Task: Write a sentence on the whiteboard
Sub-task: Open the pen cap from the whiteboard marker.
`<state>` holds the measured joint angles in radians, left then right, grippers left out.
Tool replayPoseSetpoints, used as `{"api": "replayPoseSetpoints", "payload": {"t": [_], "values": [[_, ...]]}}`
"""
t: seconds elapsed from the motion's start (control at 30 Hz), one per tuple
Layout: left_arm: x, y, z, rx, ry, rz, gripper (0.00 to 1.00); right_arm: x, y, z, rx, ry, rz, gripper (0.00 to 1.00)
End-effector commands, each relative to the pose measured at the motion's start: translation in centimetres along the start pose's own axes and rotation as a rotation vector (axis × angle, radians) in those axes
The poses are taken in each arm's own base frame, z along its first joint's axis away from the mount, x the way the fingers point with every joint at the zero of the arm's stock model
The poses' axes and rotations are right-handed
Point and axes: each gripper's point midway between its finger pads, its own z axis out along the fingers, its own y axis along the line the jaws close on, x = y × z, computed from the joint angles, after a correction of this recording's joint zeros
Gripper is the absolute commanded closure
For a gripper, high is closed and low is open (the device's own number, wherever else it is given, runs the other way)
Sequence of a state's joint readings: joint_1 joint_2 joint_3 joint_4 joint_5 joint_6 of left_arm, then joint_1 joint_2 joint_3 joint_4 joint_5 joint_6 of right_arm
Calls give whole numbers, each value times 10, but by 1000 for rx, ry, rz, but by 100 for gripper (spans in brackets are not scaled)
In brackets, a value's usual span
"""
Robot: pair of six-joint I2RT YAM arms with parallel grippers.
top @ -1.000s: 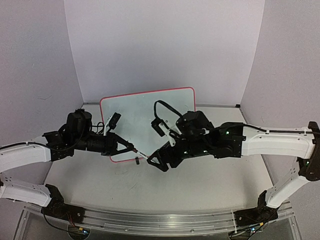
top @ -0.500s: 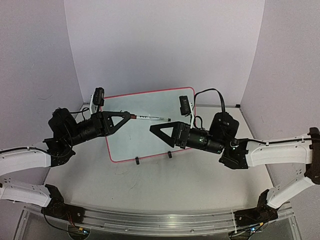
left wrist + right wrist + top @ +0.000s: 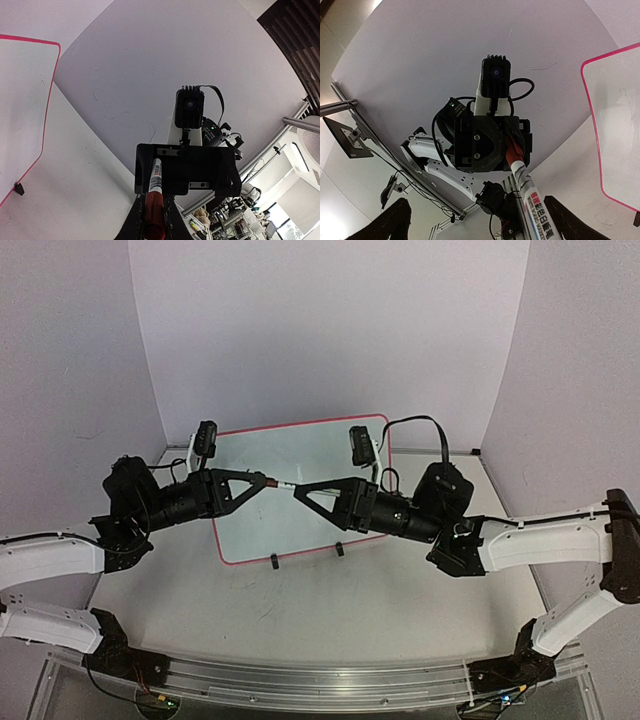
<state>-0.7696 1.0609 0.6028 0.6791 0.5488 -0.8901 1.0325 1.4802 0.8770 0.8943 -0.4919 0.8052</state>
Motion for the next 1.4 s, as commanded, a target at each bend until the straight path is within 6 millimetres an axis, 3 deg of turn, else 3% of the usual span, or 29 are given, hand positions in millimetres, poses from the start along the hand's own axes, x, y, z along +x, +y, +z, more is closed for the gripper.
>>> {"api": "replayPoseSetpoints", "payload": {"t": [0.0,0.43,1.07,1.37], "values": [[-3,-6,8,14,38,22,100,-17,22,6,-77,-41,-31,15],[6,0,16,14,89,-8,100,-16,15,5,-56,-47,-30,23],[4,-10,5,1,79,4,100,-14,11,1,-37,-53,-24,26],[4,-7,7,1,85,-4,100,-9,5,7,-22,-27,-11,43]]}}
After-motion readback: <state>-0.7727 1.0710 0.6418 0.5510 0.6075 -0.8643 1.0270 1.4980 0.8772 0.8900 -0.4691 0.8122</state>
